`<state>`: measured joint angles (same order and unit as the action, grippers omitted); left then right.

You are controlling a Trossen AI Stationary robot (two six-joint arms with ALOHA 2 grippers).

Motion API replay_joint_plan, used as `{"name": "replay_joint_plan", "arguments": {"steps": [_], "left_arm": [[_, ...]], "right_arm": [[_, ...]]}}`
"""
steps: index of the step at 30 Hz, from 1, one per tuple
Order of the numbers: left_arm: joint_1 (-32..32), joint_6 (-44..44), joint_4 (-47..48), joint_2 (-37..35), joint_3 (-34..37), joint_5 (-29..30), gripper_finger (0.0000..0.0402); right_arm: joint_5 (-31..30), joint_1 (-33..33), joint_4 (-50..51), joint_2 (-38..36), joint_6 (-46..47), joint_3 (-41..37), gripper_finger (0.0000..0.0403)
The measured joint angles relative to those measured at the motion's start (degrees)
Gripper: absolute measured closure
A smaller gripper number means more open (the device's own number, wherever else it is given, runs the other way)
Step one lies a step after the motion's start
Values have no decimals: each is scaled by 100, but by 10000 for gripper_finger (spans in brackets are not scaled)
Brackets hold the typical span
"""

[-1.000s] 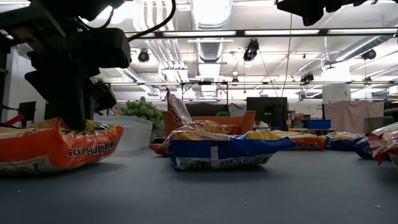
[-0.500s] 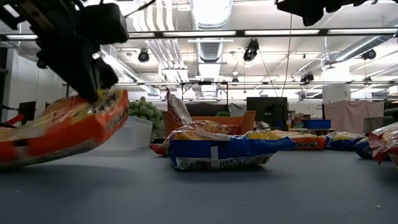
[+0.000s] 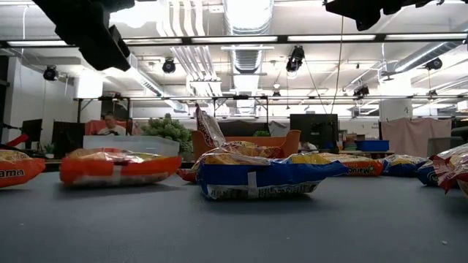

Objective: Sort Maruchan noodles
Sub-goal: Put the orange noodle pack into the transparent bin

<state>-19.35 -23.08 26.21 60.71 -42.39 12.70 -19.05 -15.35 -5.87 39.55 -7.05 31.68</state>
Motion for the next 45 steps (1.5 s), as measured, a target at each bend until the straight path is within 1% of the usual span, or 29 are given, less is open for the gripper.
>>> {"name": "replay_joint_plan", "arguments": {"steps": [3, 6, 10, 13, 16, 20, 22, 28, 30, 32, 33, 34, 35, 37, 39, 42, 45], "left_arm": [[0, -107, -3, 30, 0, -245, 401], [-2, -505, -6, 169, 10, -464, 401], [-7, -975, 119, 513, 11, -732, 401], [-25, -1383, 471, 856, 18, -770, 401], [-86, -1502, 469, 1179, 36, -716, 401], [-96, -1401, -5, 1609, 42, -194, 401], [-90, -1362, -30, 1832, 3, 15, 401], [-119, -1399, -154, 2429, -27, 24, 401], [-151, -1358, -520, 2597, -31, -229, 401], [-205, -1192, -1313, 2727, -28, -1011, 401], [-258, -1130, -1602, 2770, -26, -1297, 401], [-304, -1113, -1732, 2768, -24, -1441, 401], [-338, -1107, -1720, 2728, -63, -1469, 401], [-360, -1094, -1566, 2646, -200, -1336, 401], [-366, -1112, -1114, 2572, -282, -1156, 401], [-397, -1177, -798, 2558, -393, -1178, 401], [-423, -1327, -747, 2539, -488, -1290, 401]], "right_arm": [[0, 0, 0, 0, 34, -1, 209], [0, 0, 2, 0, 57, -4, 209], [0, 0, 2, 0, 65, -4, 209], [0, 1, 5, 0, 113, -7, 209], [0, 2, 15, 0, 111, -7, 209], [0, 0, 74, 0, 109, -9, 209], [0, 0, 87, 0, 111, -9, 209], [0, 1, 87, 0, 98, -9, 209], [-1, 1, 87, 0, 96, -9, 209], [0, 0, 87, 0, 98, -9, 209], [0, 0, 90, 0, 96, -9, 209], [0, 0, 89, 0, 94, -9, 209], [0, 2, 90, 0, 94, -9, 209], [-2, 0, 90, 0, 90, -9, 209], [-2, 0, 92, 0, 91, -9, 209], [-4, 2, 93, 0, 94, -9, 209], [-2, 2, 94, 0, 94, -9, 209]]}}
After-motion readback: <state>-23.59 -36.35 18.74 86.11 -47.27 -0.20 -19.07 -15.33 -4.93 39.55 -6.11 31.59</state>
